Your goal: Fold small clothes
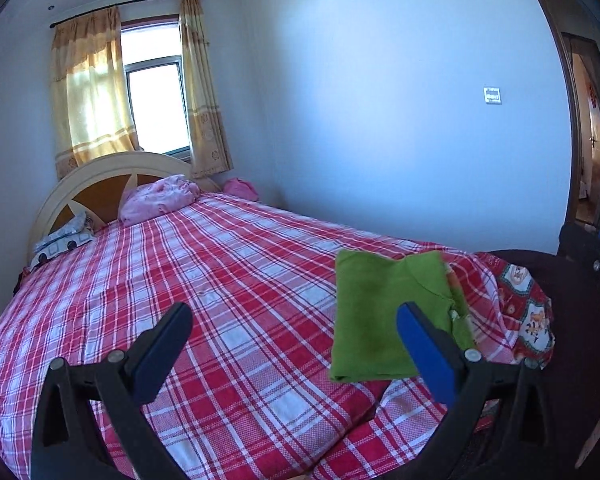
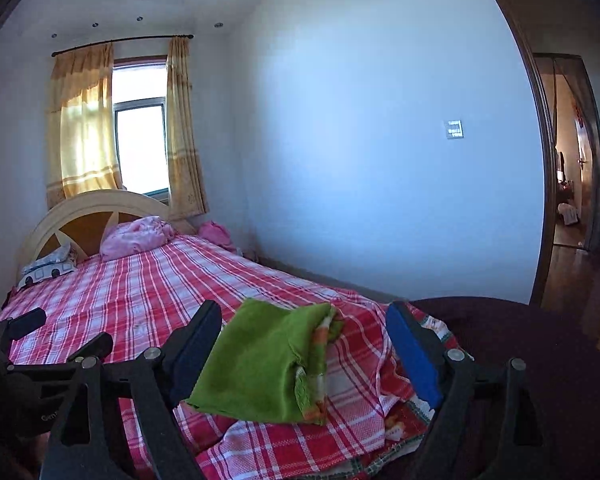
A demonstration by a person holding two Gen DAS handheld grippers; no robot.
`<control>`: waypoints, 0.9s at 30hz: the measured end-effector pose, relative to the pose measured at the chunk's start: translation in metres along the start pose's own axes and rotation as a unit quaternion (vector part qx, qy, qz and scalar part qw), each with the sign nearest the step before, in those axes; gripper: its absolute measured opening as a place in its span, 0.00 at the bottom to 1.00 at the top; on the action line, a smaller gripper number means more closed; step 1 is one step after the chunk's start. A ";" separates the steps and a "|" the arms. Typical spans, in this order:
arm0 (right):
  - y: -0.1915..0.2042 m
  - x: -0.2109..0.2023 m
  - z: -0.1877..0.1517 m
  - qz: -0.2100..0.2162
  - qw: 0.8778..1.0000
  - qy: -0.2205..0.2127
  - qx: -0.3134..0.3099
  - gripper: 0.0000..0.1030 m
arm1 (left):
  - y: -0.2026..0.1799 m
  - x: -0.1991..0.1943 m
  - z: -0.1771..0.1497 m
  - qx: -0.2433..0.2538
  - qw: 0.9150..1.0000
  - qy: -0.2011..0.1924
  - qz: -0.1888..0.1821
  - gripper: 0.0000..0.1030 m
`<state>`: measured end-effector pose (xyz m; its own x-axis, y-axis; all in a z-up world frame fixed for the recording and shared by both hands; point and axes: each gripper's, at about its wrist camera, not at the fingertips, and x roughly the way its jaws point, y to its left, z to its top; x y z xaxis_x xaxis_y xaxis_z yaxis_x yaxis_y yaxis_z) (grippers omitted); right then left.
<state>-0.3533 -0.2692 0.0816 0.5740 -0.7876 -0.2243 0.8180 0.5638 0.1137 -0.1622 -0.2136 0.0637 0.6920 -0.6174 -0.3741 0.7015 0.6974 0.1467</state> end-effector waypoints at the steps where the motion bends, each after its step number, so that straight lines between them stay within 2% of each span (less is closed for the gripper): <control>1: 0.002 -0.002 0.001 0.000 1.000 -0.003 -0.004 0.83 | 0.001 -0.001 0.001 -0.001 1.000 0.000 -0.001 1.00; 8: 0.003 -0.004 0.003 0.007 1.000 -0.006 -0.008 0.84 | 0.005 -0.007 0.004 -0.014 1.000 -0.004 -0.004 1.00; 27: 0.000 0.002 0.001 0.006 1.000 -0.002 -0.003 0.84 | 0.003 -0.015 0.006 -0.004 1.000 -0.013 -0.010 1.00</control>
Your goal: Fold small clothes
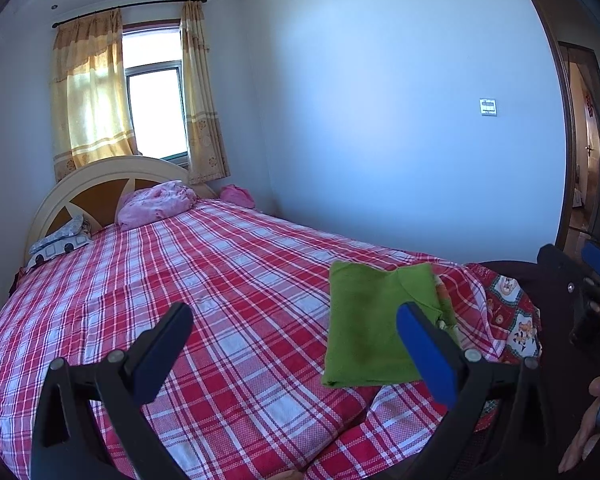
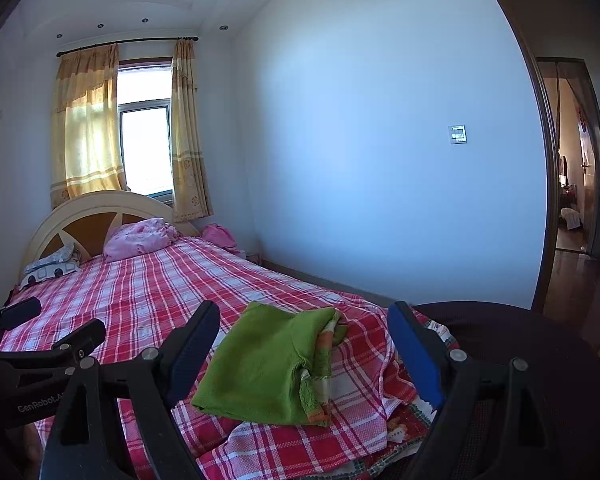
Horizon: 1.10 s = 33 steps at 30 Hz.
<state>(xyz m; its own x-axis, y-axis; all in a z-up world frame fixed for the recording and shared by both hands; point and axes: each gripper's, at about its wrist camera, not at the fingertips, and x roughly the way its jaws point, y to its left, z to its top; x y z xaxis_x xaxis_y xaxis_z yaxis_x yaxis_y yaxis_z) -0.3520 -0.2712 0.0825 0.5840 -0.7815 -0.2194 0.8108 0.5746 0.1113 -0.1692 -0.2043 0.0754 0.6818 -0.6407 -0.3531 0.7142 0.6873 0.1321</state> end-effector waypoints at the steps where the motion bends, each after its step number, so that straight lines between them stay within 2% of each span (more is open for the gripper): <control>1: 0.000 0.000 0.000 0.000 1.000 0.000 0.000 0.84 | 0.000 0.000 0.000 -0.001 1.000 0.001 0.000 1.00; 15: 0.003 0.005 -0.004 0.000 1.000 0.006 -0.005 0.84 | 0.001 0.002 -0.001 0.005 1.000 0.003 0.014 1.00; 24: 0.002 0.010 -0.006 0.001 1.000 0.011 -0.004 0.84 | 0.006 0.008 -0.001 -0.010 1.000 0.020 0.005 1.00; 28: 0.001 0.010 -0.006 0.001 1.000 0.012 -0.004 0.84 | 0.004 0.007 -0.003 -0.009 1.000 0.016 0.008 1.00; 33: 0.001 0.011 -0.006 0.003 1.000 0.014 -0.003 0.84 | 0.006 0.006 -0.003 -0.014 1.000 0.008 -0.009 1.00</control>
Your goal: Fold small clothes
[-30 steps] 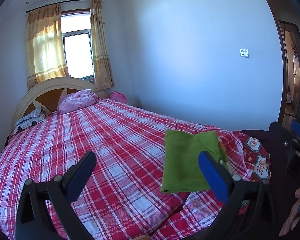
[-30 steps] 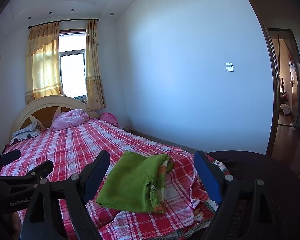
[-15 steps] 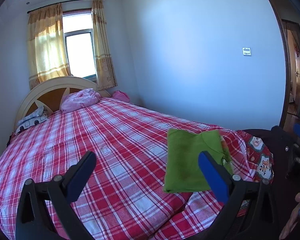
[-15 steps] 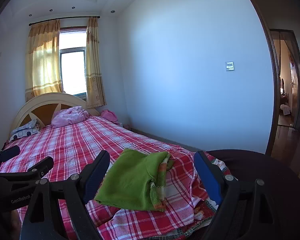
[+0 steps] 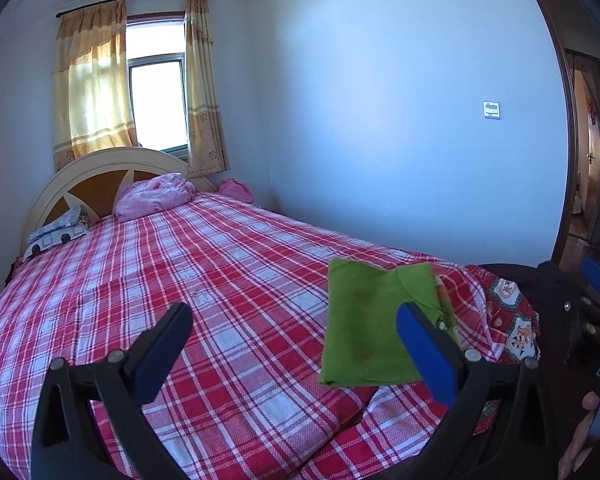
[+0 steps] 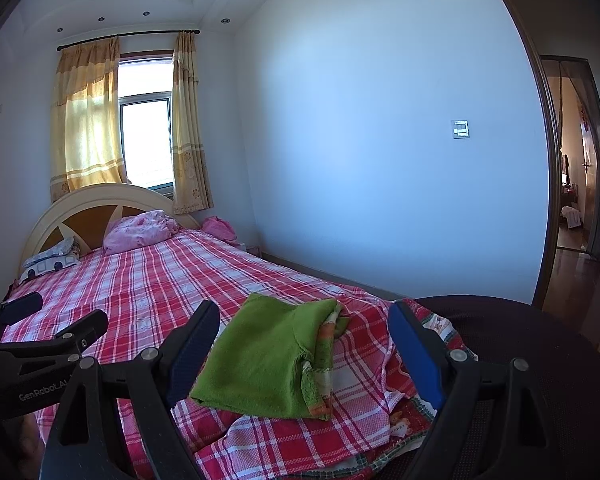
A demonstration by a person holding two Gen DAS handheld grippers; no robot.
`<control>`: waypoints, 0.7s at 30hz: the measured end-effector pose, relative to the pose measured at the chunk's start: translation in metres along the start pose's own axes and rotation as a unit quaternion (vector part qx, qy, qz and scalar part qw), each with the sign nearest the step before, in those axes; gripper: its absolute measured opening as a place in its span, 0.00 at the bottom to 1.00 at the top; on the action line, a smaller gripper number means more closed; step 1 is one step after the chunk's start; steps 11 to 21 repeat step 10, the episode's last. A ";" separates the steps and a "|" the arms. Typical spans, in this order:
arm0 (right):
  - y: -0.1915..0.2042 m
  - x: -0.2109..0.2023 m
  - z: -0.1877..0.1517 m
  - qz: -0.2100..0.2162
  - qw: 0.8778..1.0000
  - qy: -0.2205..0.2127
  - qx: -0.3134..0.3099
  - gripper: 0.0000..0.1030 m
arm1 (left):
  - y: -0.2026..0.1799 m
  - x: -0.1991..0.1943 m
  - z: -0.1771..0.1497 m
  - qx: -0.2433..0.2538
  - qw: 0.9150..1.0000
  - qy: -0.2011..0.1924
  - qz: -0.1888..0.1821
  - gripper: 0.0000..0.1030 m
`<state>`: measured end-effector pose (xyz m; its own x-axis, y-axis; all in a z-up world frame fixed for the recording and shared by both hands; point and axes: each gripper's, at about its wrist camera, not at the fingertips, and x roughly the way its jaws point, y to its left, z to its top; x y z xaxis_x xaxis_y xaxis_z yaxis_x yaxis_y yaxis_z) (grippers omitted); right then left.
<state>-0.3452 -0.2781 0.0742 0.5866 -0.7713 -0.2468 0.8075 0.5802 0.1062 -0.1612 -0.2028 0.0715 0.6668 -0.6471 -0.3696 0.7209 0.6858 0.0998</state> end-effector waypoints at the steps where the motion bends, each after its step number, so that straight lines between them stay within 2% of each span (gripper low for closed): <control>1: -0.001 0.001 0.000 0.001 1.000 0.001 0.000 0.84 | 0.000 0.001 0.000 0.001 1.000 0.001 0.001 1.00; 10: -0.008 0.008 -0.002 -0.004 1.000 0.009 0.010 0.84 | 0.008 0.013 -0.001 -0.008 1.000 0.028 0.011 1.00; 21: -0.008 0.008 -0.002 -0.004 1.000 0.009 0.010 0.84 | 0.008 0.013 -0.001 -0.008 1.000 0.028 0.011 1.00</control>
